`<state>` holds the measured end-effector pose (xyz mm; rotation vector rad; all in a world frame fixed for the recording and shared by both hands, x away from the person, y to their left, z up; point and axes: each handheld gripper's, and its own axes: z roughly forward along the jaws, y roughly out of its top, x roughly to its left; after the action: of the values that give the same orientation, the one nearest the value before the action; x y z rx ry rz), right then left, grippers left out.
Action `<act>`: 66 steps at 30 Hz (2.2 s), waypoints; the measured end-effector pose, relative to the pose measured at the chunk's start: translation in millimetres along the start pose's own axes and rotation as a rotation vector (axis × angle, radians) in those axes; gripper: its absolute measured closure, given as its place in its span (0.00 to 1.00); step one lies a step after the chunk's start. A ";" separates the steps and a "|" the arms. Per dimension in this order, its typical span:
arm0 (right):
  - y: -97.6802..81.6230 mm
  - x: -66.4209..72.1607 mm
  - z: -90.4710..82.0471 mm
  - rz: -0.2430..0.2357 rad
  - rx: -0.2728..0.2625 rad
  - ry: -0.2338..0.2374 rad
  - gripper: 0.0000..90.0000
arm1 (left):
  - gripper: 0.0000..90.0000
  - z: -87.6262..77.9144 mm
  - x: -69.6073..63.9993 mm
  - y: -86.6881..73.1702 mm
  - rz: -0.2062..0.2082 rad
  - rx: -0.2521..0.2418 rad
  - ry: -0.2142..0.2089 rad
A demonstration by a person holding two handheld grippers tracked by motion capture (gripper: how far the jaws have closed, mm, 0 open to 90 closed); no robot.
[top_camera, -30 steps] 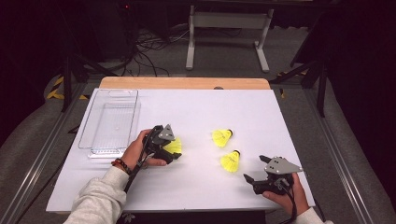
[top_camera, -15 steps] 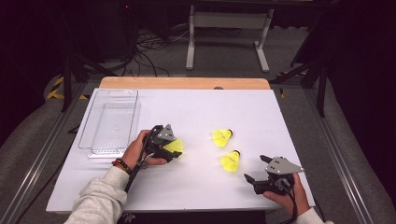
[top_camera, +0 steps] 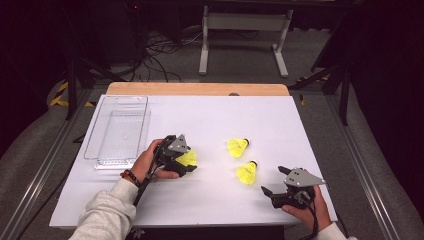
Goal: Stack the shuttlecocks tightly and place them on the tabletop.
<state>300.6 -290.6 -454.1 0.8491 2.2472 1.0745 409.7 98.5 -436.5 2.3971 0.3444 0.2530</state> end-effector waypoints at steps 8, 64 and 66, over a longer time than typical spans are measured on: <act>0.1 0.3 -0.1 0.000 -0.002 0.000 0.14 | 0.28 -5.3 -2.0 0.7 0.008 -0.025 0.003; 9.0 5.5 -10.7 0.033 -0.105 -0.077 0.17 | 0.12 -100.7 -61.4 -91.1 -0.038 -0.342 0.307; 10.0 7.4 -9.7 0.028 -0.095 -0.085 0.17 | 0.11 -100.9 -64.8 -100.7 -0.051 -0.338 0.313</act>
<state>292.3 -285.1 -441.9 0.8726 2.1024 1.1272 303.1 213.1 -434.3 2.0129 0.4648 0.6156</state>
